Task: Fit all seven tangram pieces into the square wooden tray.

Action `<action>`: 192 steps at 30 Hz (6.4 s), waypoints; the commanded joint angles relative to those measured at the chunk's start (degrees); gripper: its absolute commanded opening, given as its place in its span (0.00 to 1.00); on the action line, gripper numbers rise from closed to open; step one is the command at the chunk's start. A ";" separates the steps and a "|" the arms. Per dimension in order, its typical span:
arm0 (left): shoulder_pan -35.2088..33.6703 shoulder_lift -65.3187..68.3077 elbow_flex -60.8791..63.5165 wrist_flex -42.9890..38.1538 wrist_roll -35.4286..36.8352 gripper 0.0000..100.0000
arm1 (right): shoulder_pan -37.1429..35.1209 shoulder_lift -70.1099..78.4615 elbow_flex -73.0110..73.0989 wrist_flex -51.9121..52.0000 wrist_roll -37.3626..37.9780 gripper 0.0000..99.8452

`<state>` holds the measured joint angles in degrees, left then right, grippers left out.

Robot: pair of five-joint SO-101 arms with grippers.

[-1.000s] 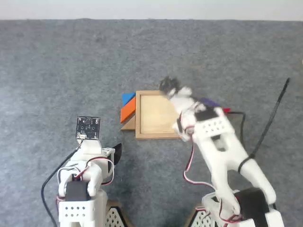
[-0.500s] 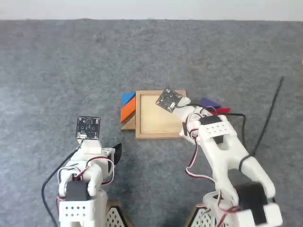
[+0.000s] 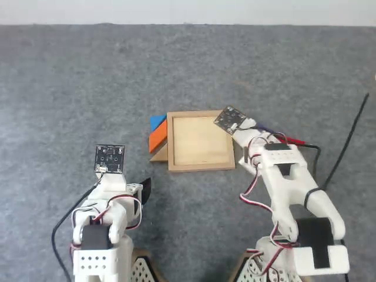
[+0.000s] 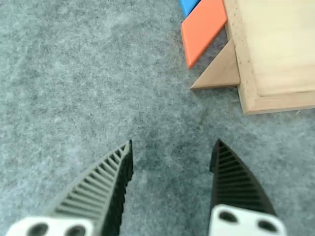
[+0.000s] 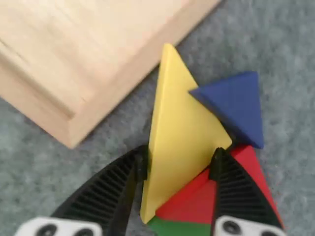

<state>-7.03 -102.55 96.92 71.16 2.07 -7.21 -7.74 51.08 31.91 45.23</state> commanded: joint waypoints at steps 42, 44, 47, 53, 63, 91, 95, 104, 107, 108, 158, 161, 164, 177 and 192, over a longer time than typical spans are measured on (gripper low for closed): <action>0.00 -0.62 -0.40 0.35 -0.44 0.24 | 8.92 -14.20 -12.04 17.89 -35.16 0.19; 0.00 -0.62 -0.40 0.35 -0.44 0.24 | 9.19 -11.91 -13.54 18.51 -35.08 0.20; 0.00 -0.62 -0.40 0.35 -0.44 0.24 | 10.24 -6.02 -17.76 22.37 -35.16 0.20; 0.00 -0.62 -0.40 0.35 -0.44 0.24 | 10.33 8.13 -25.85 24.22 -42.81 0.20; 0.00 -0.62 -0.40 0.35 -0.44 0.24 | 9.01 15.87 -27.60 20.53 -43.52 0.20; 0.00 -0.62 -0.40 0.35 -0.44 0.24 | 12.97 18.42 -45.10 22.55 -55.38 0.09; 0.00 -0.62 -0.40 0.35 -0.44 0.24 | 11.74 24.40 -50.81 24.92 -60.92 0.30; 0.00 -0.62 -0.40 0.35 -0.44 0.24 | 9.63 38.64 -63.56 30.02 -72.62 0.30; 0.00 -0.62 -0.40 0.35 -0.44 0.24 | 9.98 41.45 -66.81 30.20 -76.48 0.30; 0.00 -0.62 -0.40 0.35 -0.44 0.24 | 10.15 42.24 -67.60 30.20 -77.63 0.30; 0.00 -0.62 -0.40 0.35 -0.44 0.24 | 22.37 34.15 -76.48 46.20 -82.11 0.16; 0.00 -0.62 -0.40 0.35 -0.44 0.24 | 22.37 34.24 -76.48 41.27 -80.26 0.26; 0.00 -0.62 -0.40 0.35 -0.44 0.24 | 22.37 37.67 -76.57 35.91 -79.91 0.35; 0.00 -0.62 -0.40 0.35 -0.44 0.24 | 20.00 53.23 -86.95 34.51 -79.91 0.35; 0.00 -0.62 -0.40 0.35 -0.44 0.24 | 24.31 62.81 -97.93 39.69 -86.95 0.35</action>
<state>-7.03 -102.55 96.92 71.16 2.07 15.21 54.95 -44.75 70.95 -41.01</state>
